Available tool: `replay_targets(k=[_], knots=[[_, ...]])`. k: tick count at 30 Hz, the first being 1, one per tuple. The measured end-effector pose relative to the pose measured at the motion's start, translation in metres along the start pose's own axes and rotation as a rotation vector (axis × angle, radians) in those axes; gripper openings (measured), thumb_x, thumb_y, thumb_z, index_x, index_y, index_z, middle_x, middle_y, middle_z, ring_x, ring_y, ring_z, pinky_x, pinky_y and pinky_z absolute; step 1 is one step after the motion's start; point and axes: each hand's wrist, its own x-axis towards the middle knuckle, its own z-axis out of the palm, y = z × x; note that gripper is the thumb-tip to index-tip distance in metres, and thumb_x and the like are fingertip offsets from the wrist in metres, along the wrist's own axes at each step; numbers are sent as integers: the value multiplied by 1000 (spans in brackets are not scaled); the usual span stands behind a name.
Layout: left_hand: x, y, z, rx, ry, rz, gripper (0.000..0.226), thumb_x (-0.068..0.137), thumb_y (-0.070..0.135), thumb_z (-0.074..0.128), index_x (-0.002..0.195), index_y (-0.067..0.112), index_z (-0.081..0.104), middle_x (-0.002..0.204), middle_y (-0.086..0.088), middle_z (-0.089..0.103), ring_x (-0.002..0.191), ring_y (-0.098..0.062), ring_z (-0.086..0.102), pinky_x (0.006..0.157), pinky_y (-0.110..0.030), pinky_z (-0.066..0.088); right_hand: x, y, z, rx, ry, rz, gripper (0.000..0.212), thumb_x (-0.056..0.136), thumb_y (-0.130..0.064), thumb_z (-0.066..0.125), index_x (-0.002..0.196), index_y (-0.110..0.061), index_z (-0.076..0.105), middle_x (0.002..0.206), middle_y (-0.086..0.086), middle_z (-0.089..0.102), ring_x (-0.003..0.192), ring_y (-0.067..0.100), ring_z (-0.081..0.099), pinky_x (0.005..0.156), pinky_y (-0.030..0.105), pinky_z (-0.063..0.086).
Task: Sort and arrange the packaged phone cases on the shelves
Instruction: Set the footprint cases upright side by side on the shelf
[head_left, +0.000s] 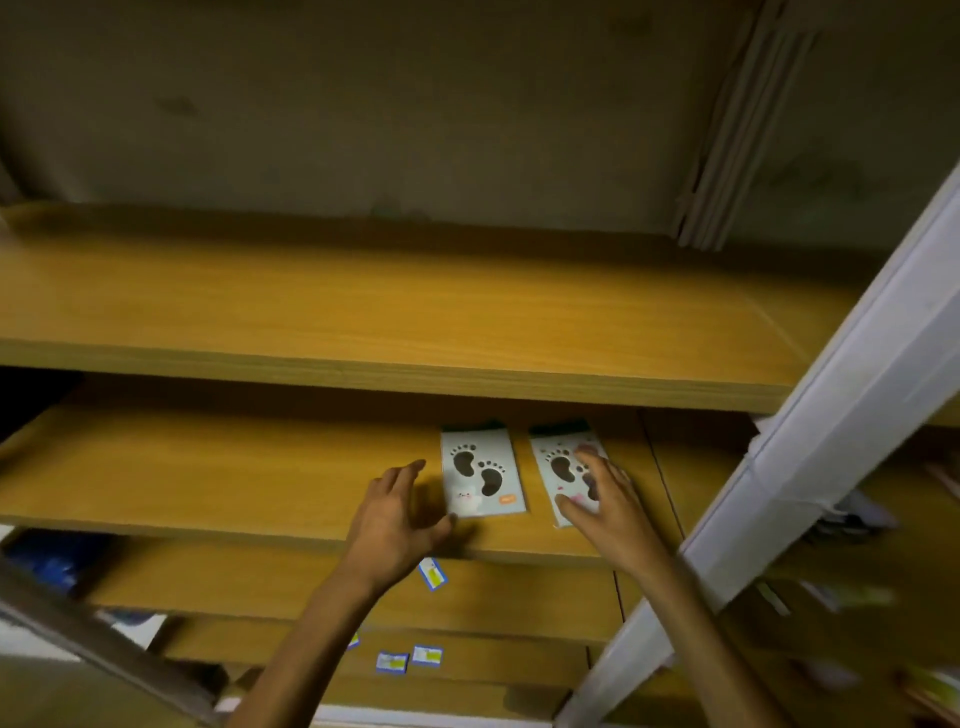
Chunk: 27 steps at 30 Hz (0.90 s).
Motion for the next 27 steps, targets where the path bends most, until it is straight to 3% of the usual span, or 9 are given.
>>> replay_targets(k=[3,8,14,20,23,27], knots=[[10,4,9,38,-26,-8,89,74,56,71,146,19,32,143,-3,43,131,-22,36,104,-37,40,-1,10,1,-76,69,64,67,84,-43,65,142,-35,33,141,-1,41,124,13,40,95,35,43],[24,10,34,76,9,-50,103,66,74,64,145,16,31,144,-6,43,133,-24,34,109,-37,35,3,26,5,-330,165,172,85,73,-73,55,141,-29,29,146,-1,37,134,22,32,105,39,36],[32,17,68,153,46,-137,125,56,95,41,149,14,18,155,-6,28,144,-25,19,120,-43,15,11,38,11,-403,143,224,109,60,-85,52,145,-24,21,151,2,32,137,25,27,111,40,26],[39,17,77,68,50,-156,122,57,85,59,149,16,17,153,-7,33,143,-26,22,121,-45,7,14,43,9,-329,141,219,109,57,-78,66,143,-26,24,147,1,36,133,23,28,108,40,31],[43,18,72,-54,26,-197,123,54,69,76,150,19,17,149,-7,40,141,-27,25,120,-46,10,17,46,7,-229,146,227,107,56,-69,74,142,-27,25,146,1,36,132,23,27,105,41,35],[44,21,68,-109,1,-194,122,57,51,85,151,19,15,146,-4,45,140,-24,31,121,-45,8,17,48,8,-143,183,209,106,55,-59,81,140,-27,28,143,2,35,132,23,30,105,42,38]])
